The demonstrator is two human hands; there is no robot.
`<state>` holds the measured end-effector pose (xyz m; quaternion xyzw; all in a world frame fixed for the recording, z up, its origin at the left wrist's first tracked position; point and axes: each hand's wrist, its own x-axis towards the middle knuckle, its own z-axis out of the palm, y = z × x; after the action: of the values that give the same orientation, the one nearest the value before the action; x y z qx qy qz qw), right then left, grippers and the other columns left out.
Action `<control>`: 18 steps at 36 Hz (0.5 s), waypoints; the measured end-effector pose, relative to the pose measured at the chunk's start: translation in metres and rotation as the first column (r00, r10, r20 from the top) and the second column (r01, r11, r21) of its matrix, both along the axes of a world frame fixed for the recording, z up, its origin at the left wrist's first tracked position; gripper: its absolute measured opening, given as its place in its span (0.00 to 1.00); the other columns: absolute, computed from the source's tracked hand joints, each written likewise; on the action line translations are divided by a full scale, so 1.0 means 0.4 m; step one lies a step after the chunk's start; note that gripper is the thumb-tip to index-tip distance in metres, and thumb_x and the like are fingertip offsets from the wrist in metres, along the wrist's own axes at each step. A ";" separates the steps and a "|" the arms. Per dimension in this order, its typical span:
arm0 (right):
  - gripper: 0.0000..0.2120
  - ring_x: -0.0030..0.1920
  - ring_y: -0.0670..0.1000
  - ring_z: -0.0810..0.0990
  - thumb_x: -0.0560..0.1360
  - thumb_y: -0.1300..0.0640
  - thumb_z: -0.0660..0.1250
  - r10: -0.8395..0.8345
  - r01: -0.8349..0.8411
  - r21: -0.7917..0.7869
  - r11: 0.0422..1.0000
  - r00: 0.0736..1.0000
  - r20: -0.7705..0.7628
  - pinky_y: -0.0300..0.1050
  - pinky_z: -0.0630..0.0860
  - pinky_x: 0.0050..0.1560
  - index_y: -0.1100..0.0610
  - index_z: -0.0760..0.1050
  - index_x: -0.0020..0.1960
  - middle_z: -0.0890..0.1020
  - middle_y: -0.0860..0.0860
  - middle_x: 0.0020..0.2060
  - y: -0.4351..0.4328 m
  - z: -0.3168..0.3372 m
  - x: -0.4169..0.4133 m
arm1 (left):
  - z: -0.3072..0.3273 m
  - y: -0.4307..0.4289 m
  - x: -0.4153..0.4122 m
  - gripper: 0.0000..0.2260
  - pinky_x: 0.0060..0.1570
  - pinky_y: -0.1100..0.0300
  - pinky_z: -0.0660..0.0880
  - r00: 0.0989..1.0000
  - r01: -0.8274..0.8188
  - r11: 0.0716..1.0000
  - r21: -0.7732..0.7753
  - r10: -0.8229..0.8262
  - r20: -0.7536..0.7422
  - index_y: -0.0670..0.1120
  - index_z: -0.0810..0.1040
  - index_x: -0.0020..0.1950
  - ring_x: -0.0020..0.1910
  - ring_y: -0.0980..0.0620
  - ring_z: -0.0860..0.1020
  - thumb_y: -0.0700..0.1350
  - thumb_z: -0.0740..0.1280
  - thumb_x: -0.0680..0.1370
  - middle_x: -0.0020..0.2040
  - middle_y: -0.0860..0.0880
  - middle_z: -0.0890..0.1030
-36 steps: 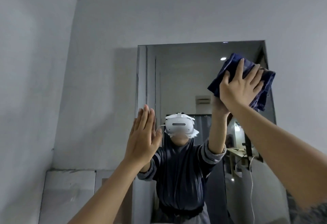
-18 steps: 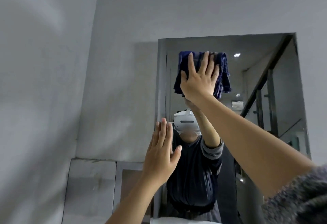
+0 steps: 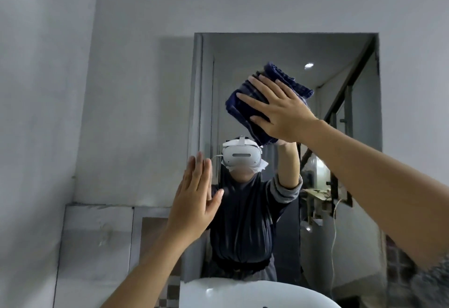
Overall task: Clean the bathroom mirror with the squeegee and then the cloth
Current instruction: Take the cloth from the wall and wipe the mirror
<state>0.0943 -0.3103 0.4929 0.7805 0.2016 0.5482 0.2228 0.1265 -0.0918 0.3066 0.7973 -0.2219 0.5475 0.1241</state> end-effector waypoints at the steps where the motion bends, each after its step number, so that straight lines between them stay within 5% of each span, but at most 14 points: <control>1: 0.28 0.76 0.55 0.48 0.76 0.40 0.43 -0.007 0.006 0.055 0.998 1.000 0.012 0.52 0.41 0.74 0.44 0.50 0.75 0.52 0.53 0.76 -0.031 -0.005 -0.004 | 0.000 0.001 0.001 0.34 0.72 0.54 0.48 1.000 0.003 1.000 -0.002 -0.003 0.002 0.44 0.43 0.75 0.76 0.47 0.44 0.56 0.57 0.77 0.77 0.45 0.44; 9: 0.26 0.76 0.51 0.42 0.79 0.43 0.50 -0.001 -0.006 0.514 0.858 1.000 0.015 0.49 0.38 0.74 0.41 0.45 0.75 0.46 0.49 0.77 -0.213 -0.067 -0.020 | 0.001 -0.004 -0.008 0.33 0.74 0.59 0.41 1.000 -0.001 1.000 -0.006 0.001 -0.015 0.41 0.45 0.75 0.75 0.45 0.44 0.55 0.56 0.77 0.76 0.42 0.46; 18: 0.28 0.76 0.51 0.39 0.78 0.44 0.52 0.098 -0.133 0.917 0.377 0.990 0.103 0.51 0.37 0.73 0.42 0.45 0.75 0.43 0.51 0.77 -0.139 -0.177 -0.011 | 0.001 -0.001 -0.018 0.34 0.72 0.60 0.39 0.998 0.012 1.000 -0.013 -0.013 -0.054 0.46 0.40 0.75 0.75 0.51 0.37 0.59 0.53 0.77 0.76 0.47 0.39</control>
<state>0.0900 -0.3660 0.4222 0.7482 -0.0854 0.5942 -0.2825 0.1194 -0.0920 0.3068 0.8097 -0.2199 0.5262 0.1385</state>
